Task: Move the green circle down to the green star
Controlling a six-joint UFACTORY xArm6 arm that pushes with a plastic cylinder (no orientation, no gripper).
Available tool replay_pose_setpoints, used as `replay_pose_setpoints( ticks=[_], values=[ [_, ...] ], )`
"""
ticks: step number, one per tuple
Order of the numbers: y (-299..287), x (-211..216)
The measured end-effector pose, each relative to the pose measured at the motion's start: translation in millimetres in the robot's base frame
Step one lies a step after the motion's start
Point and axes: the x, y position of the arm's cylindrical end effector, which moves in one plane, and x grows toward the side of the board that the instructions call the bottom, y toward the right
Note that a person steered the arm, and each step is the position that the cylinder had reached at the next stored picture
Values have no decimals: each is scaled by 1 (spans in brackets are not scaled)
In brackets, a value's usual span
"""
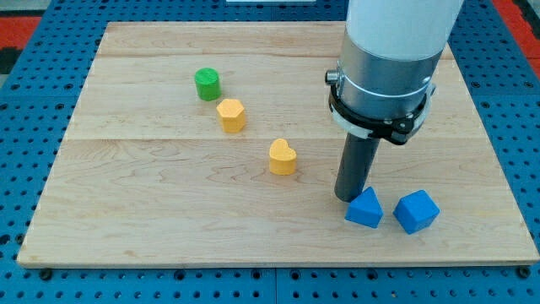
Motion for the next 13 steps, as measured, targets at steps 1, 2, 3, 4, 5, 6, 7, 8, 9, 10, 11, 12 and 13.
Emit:
replay_pose_setpoints(
  ticks=[1,2,3,4,5,6,7,8,9,10,11,12,13],
  values=[
    [-6,-46],
    [-14,-120],
    [-71,-160],
    [-135,-181],
    [-168,-210],
    [-169,-258],
    [-206,-252],
    [-226,-237],
    [-212,-223],
    [-215,-197],
    [-223,-190],
    [-133,-181],
    [-140,-154]
  ],
)
